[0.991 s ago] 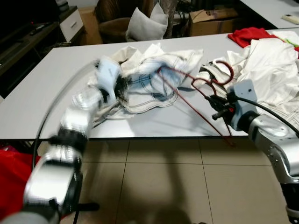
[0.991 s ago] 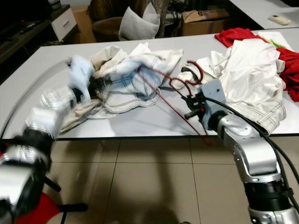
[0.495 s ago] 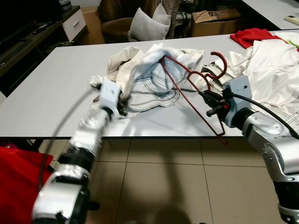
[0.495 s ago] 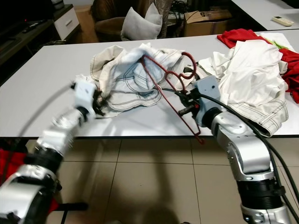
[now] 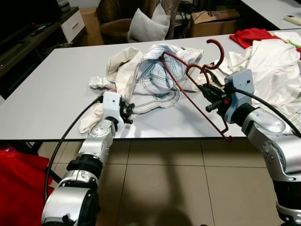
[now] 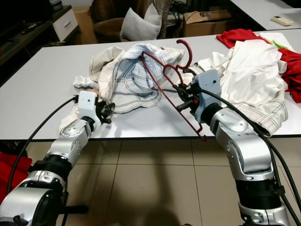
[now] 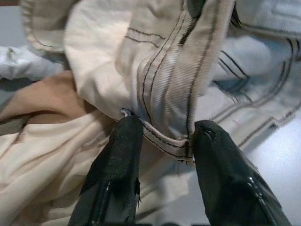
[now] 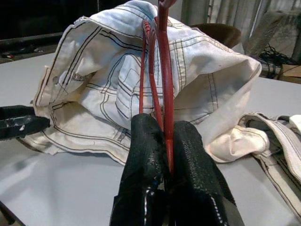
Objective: Hang hanger
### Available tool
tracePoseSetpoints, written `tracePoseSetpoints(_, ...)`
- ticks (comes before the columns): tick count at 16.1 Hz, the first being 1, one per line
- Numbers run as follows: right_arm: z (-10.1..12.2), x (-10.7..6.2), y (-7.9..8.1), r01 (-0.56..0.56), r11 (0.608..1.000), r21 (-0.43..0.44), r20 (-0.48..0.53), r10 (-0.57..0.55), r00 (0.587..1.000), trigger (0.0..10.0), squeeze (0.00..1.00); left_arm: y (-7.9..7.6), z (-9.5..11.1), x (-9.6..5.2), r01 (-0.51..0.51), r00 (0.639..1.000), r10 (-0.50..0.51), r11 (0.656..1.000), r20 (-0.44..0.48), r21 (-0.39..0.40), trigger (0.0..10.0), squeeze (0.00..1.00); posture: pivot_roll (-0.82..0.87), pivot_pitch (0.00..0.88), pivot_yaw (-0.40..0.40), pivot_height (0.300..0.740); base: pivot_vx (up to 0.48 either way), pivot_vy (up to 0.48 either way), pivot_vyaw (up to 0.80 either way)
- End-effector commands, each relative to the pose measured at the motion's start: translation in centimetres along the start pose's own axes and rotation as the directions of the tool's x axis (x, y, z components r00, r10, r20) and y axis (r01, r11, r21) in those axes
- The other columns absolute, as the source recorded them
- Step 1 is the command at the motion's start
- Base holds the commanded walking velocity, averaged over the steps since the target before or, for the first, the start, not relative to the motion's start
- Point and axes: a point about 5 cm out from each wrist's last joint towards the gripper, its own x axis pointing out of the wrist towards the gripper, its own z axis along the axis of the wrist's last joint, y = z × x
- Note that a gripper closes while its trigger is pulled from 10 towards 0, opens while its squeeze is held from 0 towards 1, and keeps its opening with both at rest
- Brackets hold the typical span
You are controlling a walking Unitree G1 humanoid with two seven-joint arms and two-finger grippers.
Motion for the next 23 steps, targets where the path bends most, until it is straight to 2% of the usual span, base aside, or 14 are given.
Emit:
tracePoseSetpoints(1,1.2,-0.1,0.4,-0.016,1.0,-0.009,0.054,0.017,0.998,10.0,0.0,0.3,1.0,0.2,-0.003,0.999,0.004,0.999,0.046,-0.04,1.9,0.0,-0.06,0.0,0.143,0.74,0.0,0.0,0.0)
tracePoseSetpoints(2,1.2,-0.1,0.4,-0.018,1.0,-0.008,0.054,0.019,0.998,10.0,0.0,0.1,1.2,0.3,0.016,0.998,-0.013,0.999,0.057,-0.047,0.0,0.0,-0.06,0.0,0.143,0.74,0.0,0.0,0.0)
tracePoseSetpoints(5,1.2,-0.1,0.6,-0.022,1.0,-0.003,0.06,0.023,0.998,10.0,0.0,0.7,1.3,0.4,-0.045,0.997,0.048,0.998,0.064,-0.035,0.0,0.0,-0.06,0.0,0.148,0.74,0.0,0.0,0.0)
tracePoseSetpoints(10,1.4,-0.2,0.7,-0.025,1.0,-0.002,0.067,0.025,0.997,10.0,0.0,1.3,2.7,0.6,-0.045,0.991,0.047,0.999,0.123,-0.019,0.0,0.0,-0.07,0.0,0.156,0.74,0.0,0.0,0.0)
tracePoseSetpoints(14,1.2,-0.7,0.2,0.001,1.0,0.018,0.065,-0.003,0.998,10.0,0.0,4.8,7.1,-0.3,-0.062,0.969,0.051,0.997,0.244,0.04,0.0,0.0,-0.07,0.0,0.158,0.74,0.0,0.0,0.0)
tracePoseSetpoints(16,0.1,-1.5,-0.2,0.029,0.999,0.039,0.023,-0.03,0.999,10.0,0.0,6.6,11.3,-1.9,0.096,0.948,-0.141,0.982,0.285,0.165,0.0,0.0,-0.06,0.0,0.15,0.74,0.0,0.0,0.0)
tracePoseSetpoints(18,-0.4,-1.9,-1.0,0.07,0.996,0.053,0.006,-0.071,0.997,10.0,0.0,7.1,15.0,-3.1,0.144,0.912,-0.207,0.97,0.354,0.194,0.0,0.0,-0.04,0.0,0.143,0.74,0.0,0.0,0.0)
tracePoseSetpoints(19,-0.5,-2.0,-1.4,0.097,0.993,0.061,0.002,-0.097,0.995,10.0,0.0,6.9,16.4,-3.5,0.182,0.893,-0.255,0.958,0.37,0.22,0.0,0.0,-0.04,0.0,0.141,0.74,0.0,0.0,0.0)
tracePoseSetpoints(20,-0.7,-2.3,-2.3,0.151,0.986,0.068,-0.002,-0.151,0.988,10.0,0.0,6.3,18.5,-4.2,0.239,0.856,-0.337,0.93,0.392,0.278,0.0,0.0,-0.04,0.0,0.138,0.74,0.0,0.0,0.0)
tracePoseSetpoints(21,-0.7,-2.7,-3.5,0.229,0.97,0.078,0.006,-0.23,0.973,10.0,0.0,5.8,19.9,-4.6,0.28,0.827,-0.386,0.914,0.41,0.295,0.0,0.0,-0.04,0.0,0.138,0.74,0.0,0.0,0.0)
tracePoseSetpoints(22,-0.8,-3.0,-4.3,0.267,0.959,0.091,0.009,-0.269,0.963,10.0,0.0,5.2,20.2,-4.8,0.325,0.809,-0.43,0.895,0.4,0.306,0.0,0.0,-0.04,0.0,0.139,0.74,0.0,0.0,0.0)
tracePoseSetpoints(23,-1.0,-3.6,-5.5,0.314,0.948,0.055,-0.007,-0.314,0.949,10.0,0.0,3.6,19.2,-4.8,0.43,0.79,-0.546,0.818,0.28,0.381,0.0,0.0,-0.04,0.0,0.145,0.74,0.0,0.0,0.0)
